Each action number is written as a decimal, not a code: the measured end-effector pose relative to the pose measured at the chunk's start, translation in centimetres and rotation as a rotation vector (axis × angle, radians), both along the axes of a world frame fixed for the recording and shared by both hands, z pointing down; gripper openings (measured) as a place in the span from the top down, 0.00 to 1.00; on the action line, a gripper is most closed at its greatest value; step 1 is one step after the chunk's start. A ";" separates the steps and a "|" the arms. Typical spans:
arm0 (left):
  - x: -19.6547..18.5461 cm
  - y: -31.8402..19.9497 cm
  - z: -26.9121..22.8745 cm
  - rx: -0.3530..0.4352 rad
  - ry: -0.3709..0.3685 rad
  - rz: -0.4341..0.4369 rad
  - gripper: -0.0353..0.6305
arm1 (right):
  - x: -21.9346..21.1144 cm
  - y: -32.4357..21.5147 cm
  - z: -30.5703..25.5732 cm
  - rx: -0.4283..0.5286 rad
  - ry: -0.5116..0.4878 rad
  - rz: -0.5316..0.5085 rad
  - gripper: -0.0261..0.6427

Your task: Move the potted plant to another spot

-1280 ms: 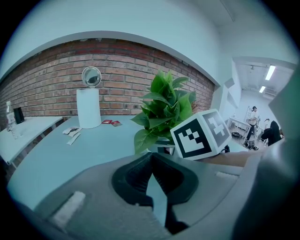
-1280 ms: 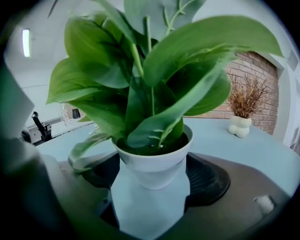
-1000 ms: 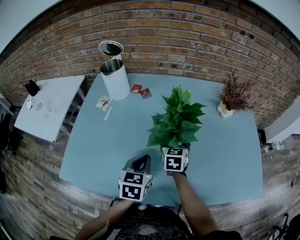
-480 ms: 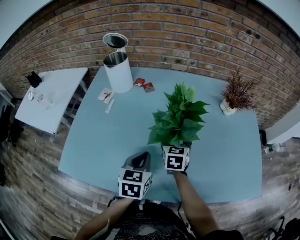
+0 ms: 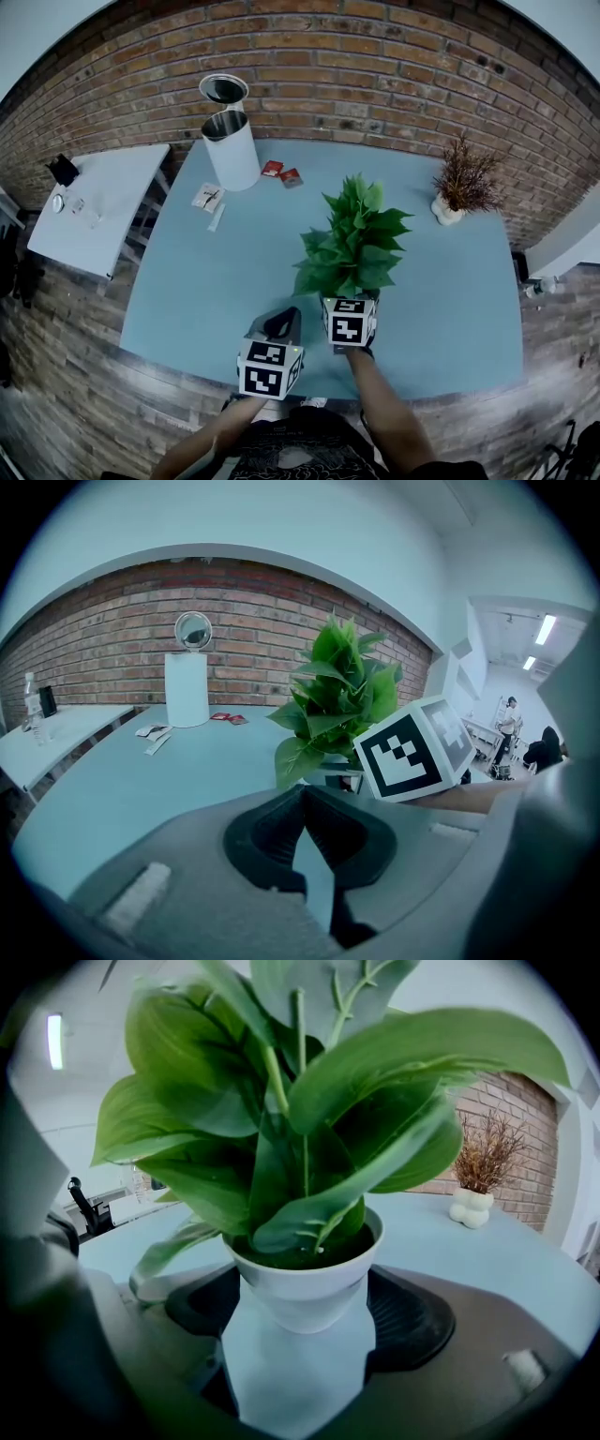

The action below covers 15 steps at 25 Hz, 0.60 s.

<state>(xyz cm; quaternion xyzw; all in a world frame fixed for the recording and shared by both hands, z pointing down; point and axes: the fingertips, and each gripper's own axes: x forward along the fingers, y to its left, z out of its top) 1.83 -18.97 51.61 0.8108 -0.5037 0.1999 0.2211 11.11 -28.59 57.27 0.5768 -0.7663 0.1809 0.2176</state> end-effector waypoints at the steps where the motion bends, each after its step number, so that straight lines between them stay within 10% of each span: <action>1: 0.1 0.1 -0.1 0.001 0.001 0.005 0.95 | 0.0 0.3 0.0 -0.001 -0.001 0.001 0.33; 15: 0.7 2.3 -0.8 0.006 0.007 0.059 0.95 | 0.7 4.2 0.1 -0.012 0.016 0.029 0.33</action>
